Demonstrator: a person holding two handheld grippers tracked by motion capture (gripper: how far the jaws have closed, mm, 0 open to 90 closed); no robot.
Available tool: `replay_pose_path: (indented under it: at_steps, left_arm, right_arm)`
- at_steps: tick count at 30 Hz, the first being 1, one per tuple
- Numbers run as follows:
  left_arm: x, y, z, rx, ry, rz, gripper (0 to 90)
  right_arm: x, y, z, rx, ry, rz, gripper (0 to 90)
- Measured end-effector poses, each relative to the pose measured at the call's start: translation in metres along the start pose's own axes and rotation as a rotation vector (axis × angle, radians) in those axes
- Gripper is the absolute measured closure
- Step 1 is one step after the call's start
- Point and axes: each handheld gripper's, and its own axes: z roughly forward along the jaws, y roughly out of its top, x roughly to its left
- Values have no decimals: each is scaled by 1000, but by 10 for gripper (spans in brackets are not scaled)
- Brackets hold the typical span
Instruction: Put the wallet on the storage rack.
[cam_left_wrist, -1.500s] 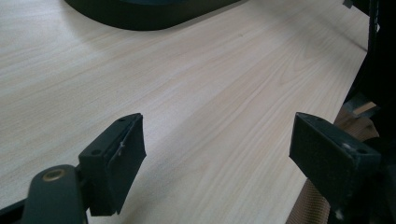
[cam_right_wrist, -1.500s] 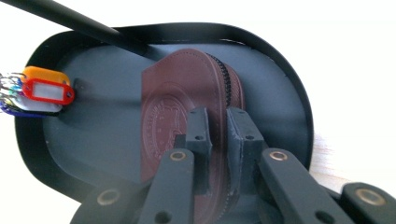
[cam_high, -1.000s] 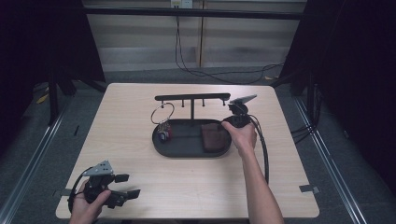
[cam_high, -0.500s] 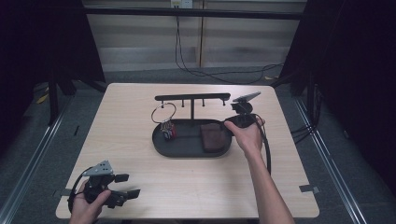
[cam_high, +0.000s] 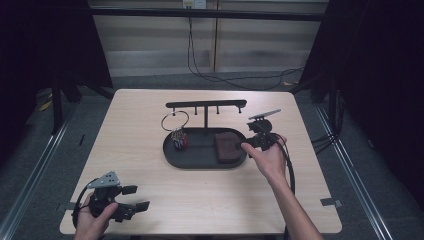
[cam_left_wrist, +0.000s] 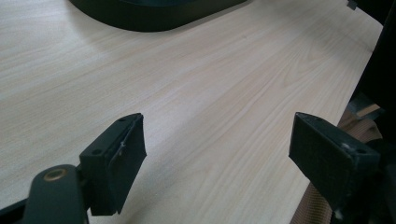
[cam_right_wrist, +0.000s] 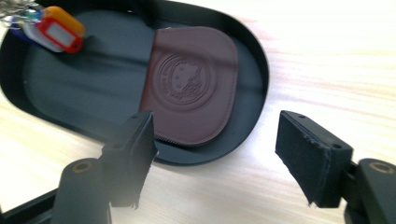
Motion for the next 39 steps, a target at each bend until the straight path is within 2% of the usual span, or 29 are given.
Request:
replay_pose_path:
  at_steps: [2,5,10,12,18,27,31,35,39]
  left_arm:
    - [0,0,-1,0,2,3,185]
    - [1,0,-1,-4,2,-1,185]
    - [0,0,-2,-13,9,2,188]
    - [0,0,-3,-21,15,9,189]
    - [1,0,-4,-32,21,-3,189]
    - [1,0,-4,-36,27,-10,189]
    - [0,0,-4,-41,28,-8,189]
    - [1,0,-5,-44,26,-11,189]
    - [2,0,-5,-47,25,-17,189]
  right_arm:
    - [0,-6,-1,-19,14,3,283]
    - [0,-17,-5,-74,21,-3,272]
    - [-5,-36,-11,-110,18,-19,249]
    - [-8,-44,-14,-134,34,-9,246]
    - [-15,-71,-19,-188,64,-23,235]
    - [-29,-104,-23,-212,98,-1,230]
    - [-31,-120,-28,-227,90,-16,235]
    - [-30,-138,-32,-220,89,-23,238]
    - [-36,-155,-32,-262,70,-13,235]
